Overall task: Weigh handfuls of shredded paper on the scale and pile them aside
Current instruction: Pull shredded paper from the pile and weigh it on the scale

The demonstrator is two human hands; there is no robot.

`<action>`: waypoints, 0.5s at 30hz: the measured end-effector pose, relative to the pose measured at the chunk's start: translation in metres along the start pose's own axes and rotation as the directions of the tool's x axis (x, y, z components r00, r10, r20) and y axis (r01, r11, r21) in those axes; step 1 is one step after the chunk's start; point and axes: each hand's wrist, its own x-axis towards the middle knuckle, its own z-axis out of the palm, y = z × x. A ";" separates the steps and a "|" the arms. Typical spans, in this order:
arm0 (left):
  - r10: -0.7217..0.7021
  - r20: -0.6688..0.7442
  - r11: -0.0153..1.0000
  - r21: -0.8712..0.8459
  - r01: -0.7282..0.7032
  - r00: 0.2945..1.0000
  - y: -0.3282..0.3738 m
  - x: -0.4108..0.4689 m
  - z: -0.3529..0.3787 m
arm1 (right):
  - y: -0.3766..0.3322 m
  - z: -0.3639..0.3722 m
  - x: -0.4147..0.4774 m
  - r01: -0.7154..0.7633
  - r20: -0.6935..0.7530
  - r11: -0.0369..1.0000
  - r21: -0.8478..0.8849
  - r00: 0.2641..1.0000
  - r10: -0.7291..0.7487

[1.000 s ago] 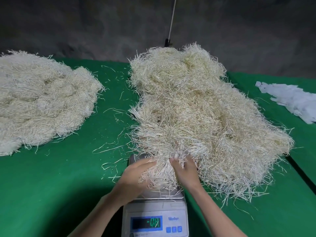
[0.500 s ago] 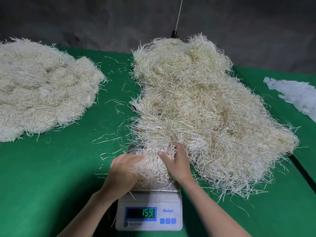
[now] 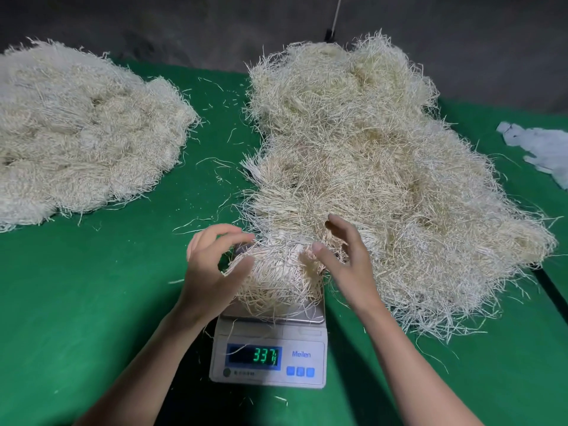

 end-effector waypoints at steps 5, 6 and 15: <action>-0.020 0.024 1.000 -0.018 0.020 1.000 0.007 0.002 0.000 | -0.011 -0.009 -0.001 0.049 -0.002 0.999 0.024 0.999 -0.049; -0.024 0.026 0.999 -0.029 0.024 0.999 0.008 0.002 0.000 | -0.012 -0.009 -0.002 0.052 0.002 0.998 0.018 0.999 -0.053; -0.020 0.038 1.000 -0.011 0.020 0.999 0.015 0.003 0.000 | -0.012 -0.009 -0.003 0.035 0.018 0.999 0.027 0.999 -0.036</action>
